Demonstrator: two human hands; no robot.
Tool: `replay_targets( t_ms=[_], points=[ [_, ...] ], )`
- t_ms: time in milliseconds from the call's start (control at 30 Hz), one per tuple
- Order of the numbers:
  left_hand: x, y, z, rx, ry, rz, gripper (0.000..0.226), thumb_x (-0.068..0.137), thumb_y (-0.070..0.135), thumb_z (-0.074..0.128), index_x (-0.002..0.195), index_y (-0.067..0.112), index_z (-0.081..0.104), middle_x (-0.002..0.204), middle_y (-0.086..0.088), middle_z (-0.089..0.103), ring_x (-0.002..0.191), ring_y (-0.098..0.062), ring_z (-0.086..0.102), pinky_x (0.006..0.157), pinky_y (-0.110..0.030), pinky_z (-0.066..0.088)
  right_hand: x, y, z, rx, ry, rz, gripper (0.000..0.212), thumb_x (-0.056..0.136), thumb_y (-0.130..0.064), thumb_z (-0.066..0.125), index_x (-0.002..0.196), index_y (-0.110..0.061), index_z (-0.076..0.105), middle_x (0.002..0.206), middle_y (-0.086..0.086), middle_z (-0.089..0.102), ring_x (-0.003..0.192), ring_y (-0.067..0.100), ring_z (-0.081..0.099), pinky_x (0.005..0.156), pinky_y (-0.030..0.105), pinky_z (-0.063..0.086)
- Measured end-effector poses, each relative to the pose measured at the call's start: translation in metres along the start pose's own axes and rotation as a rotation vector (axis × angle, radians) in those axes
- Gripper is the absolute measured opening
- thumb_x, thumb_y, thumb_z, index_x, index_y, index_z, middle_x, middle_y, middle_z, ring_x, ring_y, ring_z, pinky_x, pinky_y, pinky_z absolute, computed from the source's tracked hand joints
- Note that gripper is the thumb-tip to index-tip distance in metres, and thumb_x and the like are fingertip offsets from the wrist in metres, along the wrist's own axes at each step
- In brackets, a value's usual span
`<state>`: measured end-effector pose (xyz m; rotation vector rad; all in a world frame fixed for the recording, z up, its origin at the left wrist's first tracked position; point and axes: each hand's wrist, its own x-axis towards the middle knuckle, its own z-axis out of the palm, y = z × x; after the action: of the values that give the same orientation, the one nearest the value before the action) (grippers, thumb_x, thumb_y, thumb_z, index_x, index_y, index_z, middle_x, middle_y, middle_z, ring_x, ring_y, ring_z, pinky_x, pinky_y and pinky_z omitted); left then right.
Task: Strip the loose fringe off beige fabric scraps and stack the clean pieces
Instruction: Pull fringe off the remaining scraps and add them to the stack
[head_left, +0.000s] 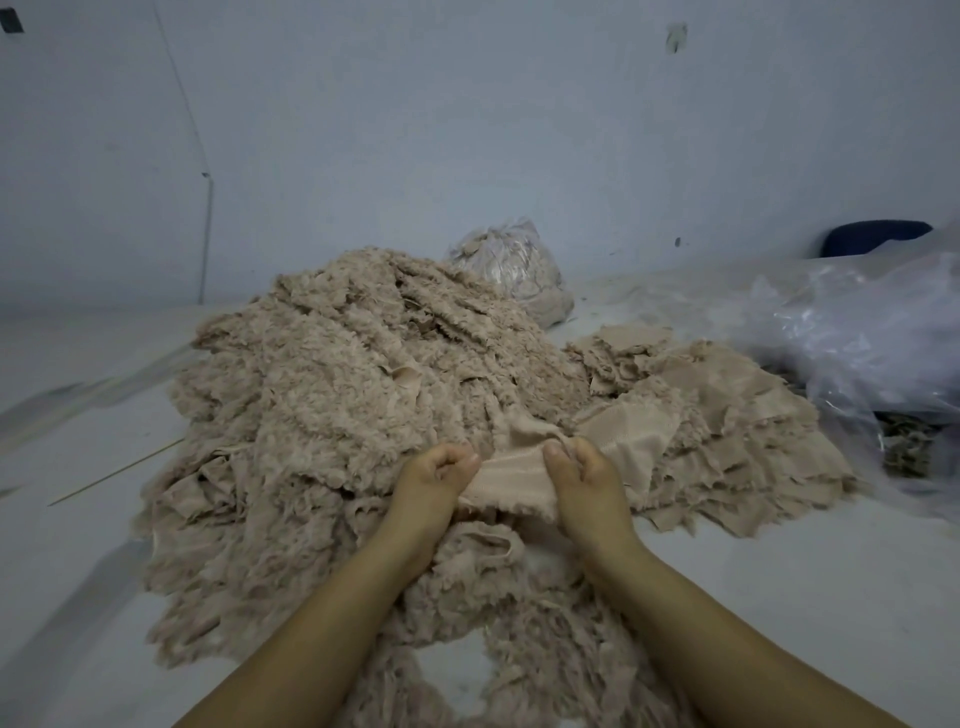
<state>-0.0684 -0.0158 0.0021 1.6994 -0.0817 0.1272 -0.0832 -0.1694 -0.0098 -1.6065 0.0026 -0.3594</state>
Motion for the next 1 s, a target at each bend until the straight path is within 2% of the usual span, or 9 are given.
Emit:
replay_targets(
  t_ms=[100,167,300,433,567,700,800,900,1000],
  points=[
    [-0.003,-0.003,0.001,-0.033,-0.129,0.052,0.006,0.091,0.009,0.06,0.087,0.013,0.063,0.076,0.003,0.067,0.069,-0.006,0.06,0.064,-0.018,0.048,0.0,0.002,-0.001,-0.011,-0.035,0.032,0.023,0.093,-0.026,0.058,0.074,-0.017,0.05,0.063,-0.009,0.052,0.051,-0.001,0.048,0.05,0.015,0.038],
    [-0.005,-0.004,0.001,-0.026,-0.168,0.082,0.006,0.087,0.007,0.064,0.085,0.013,0.063,0.064,0.008,0.066,0.059,0.0,0.059,0.056,-0.013,0.046,0.004,0.002,0.0,0.021,-0.02,0.084,0.024,0.093,-0.025,0.059,0.073,-0.013,0.052,0.062,-0.002,0.05,0.056,0.011,0.047,0.051,0.022,0.037],
    [-0.004,-0.007,-0.006,-0.095,-0.021,0.055,0.027,0.089,0.008,0.06,0.064,0.016,0.065,0.047,0.006,0.048,0.042,-0.006,0.037,0.041,-0.018,0.033,0.012,0.004,-0.006,0.122,0.128,0.134,0.034,0.097,-0.011,0.048,0.063,-0.018,0.048,0.051,-0.008,0.046,0.051,0.012,0.04,0.046,0.022,0.031],
    [-0.004,-0.008,-0.005,-0.033,-0.003,0.066,0.025,0.092,0.01,0.056,0.067,0.011,0.058,0.046,0.006,0.036,0.039,-0.005,0.027,0.041,-0.02,0.026,0.011,0.009,-0.008,0.167,0.139,0.137,0.026,0.097,-0.006,0.044,0.072,-0.013,0.051,0.059,0.003,0.046,0.051,0.015,0.04,0.048,0.026,0.03],
    [-0.004,-0.007,-0.007,-0.042,-0.074,0.046,0.023,0.091,0.006,0.057,0.068,0.012,0.058,0.048,0.006,0.044,0.042,-0.007,0.033,0.043,-0.02,0.03,0.016,0.007,-0.014,0.1,0.23,0.084,0.035,0.096,-0.007,0.045,0.063,-0.017,0.042,0.05,-0.005,0.037,0.048,0.011,0.032,0.048,0.026,0.025],
    [-0.008,0.0,-0.009,-0.055,-0.273,0.009,0.013,0.085,0.0,0.062,0.082,0.012,0.063,0.057,0.005,0.059,0.049,-0.005,0.05,0.049,-0.015,0.042,0.013,0.002,-0.011,0.022,0.202,-0.011,0.031,0.097,-0.01,0.045,0.066,-0.015,0.044,0.05,-0.007,0.037,0.042,0.003,0.03,0.043,0.021,0.027],
    [-0.009,0.006,-0.012,0.205,-0.343,0.024,0.019,0.086,0.003,0.063,0.08,0.021,0.065,0.061,0.009,0.061,0.053,-0.001,0.054,0.054,-0.012,0.043,0.014,0.001,-0.007,-0.013,0.162,-0.016,0.028,0.097,-0.009,0.044,0.07,-0.017,0.043,0.056,-0.006,0.04,0.045,0.004,0.032,0.043,0.018,0.028],
    [-0.009,0.01,-0.012,0.383,-0.355,0.006,0.024,0.097,0.008,0.049,0.074,0.013,0.054,0.05,0.004,0.053,0.04,-0.002,0.046,0.044,-0.014,0.036,0.016,0.001,-0.007,-0.059,0.138,0.036,0.024,0.098,-0.008,0.037,0.079,-0.019,0.046,0.061,0.0,0.042,0.047,0.011,0.032,0.042,0.024,0.027],
    [-0.005,0.014,-0.007,0.032,-0.233,-0.248,0.024,0.1,0.006,0.041,0.078,0.008,0.051,0.052,-0.004,0.052,0.037,-0.008,0.047,0.036,-0.018,0.036,0.014,0.002,-0.003,-0.081,0.137,0.022,0.024,0.098,-0.006,0.034,0.078,-0.017,0.042,0.06,0.0,0.038,0.046,0.01,0.029,0.04,0.022,0.025]
  ],
)
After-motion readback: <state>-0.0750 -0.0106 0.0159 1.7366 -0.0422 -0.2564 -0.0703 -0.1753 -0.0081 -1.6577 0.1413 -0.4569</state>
